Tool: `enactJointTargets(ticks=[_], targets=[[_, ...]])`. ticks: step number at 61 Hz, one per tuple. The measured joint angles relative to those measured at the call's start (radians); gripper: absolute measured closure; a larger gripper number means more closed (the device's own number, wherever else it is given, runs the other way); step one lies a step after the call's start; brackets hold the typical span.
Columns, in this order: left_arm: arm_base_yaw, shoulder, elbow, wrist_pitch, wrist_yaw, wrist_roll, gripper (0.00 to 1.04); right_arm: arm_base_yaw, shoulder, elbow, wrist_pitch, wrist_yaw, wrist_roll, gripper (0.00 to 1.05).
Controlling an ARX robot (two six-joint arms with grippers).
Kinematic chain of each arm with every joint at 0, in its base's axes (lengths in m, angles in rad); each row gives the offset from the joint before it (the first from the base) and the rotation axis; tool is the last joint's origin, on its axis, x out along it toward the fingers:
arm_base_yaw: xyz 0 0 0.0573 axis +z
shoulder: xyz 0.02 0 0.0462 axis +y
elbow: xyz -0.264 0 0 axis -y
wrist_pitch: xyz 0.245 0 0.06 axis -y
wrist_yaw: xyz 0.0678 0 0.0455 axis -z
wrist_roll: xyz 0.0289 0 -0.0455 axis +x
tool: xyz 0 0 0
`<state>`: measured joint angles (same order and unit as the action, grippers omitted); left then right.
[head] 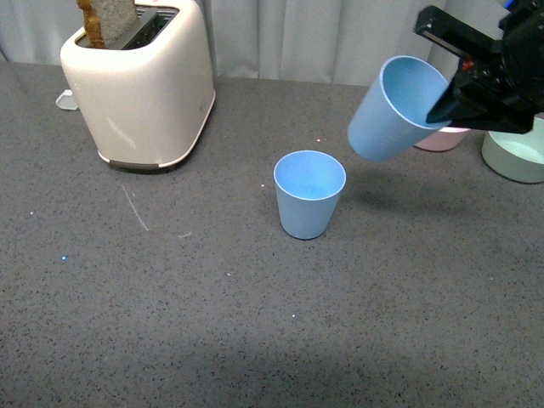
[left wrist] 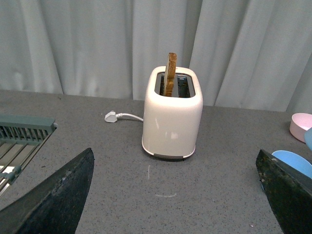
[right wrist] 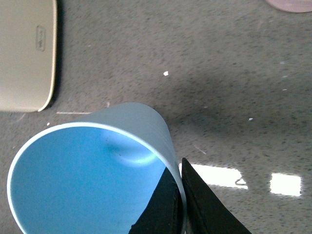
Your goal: Stack blue cups with both arms
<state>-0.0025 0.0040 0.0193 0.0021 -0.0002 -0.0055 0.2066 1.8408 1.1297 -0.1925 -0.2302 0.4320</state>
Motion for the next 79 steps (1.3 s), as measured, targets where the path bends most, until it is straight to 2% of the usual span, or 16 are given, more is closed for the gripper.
enactJointTargets(ticks=[13, 35, 63, 65, 67, 69, 71, 75, 79], targets=[[0.0, 0.0, 0.0, 0.0, 0.0, 0.0, 0.07, 0.07, 0.0, 0.0, -0.002, -0.006, 0.006, 1.04], [0.0, 0.0, 0.0, 0.0, 0.0, 0.0, 0.07, 0.107, 0.035, 0.027, -0.021, -0.001, 0.008, 1.03], [0.0, 0.0, 0.0, 0.0, 0.0, 0.0, 0.07, 0.109, 0.035, 0.032, 0.023, 0.061, -0.069, 0.27], [0.0, 0.0, 0.0, 0.0, 0.0, 0.0, 0.07, 0.11, 0.035, 0.026, 0.037, 0.079, -0.075, 0.24], [0.0, 0.0, 0.0, 0.0, 0.0, 0.0, 0.07, 0.117, 0.037, -0.024, 0.175, 0.171, -0.112, 0.27], [0.0, 0.0, 0.0, 0.0, -0.001, 0.0, 0.07, 0.119, 0.036, -0.114, 0.399, 0.32, -0.195, 0.34], [0.0, 0.0, 0.0, 0.0, 0.002, 0.001, 0.07, 0.119, 0.034, -0.194, 0.564, 0.414, -0.25, 0.39], [0.0, 0.0, 0.0, 0.0, -0.002, 0.0, 0.07, 0.104, 0.021, -0.362, 0.883, 0.493, -0.331, 0.5], [0.0, 0.0, 0.0, -0.001, -0.003, 0.0, 0.07, 0.077, -0.011, -0.488, 1.166, 0.496, -0.375, 0.6]])
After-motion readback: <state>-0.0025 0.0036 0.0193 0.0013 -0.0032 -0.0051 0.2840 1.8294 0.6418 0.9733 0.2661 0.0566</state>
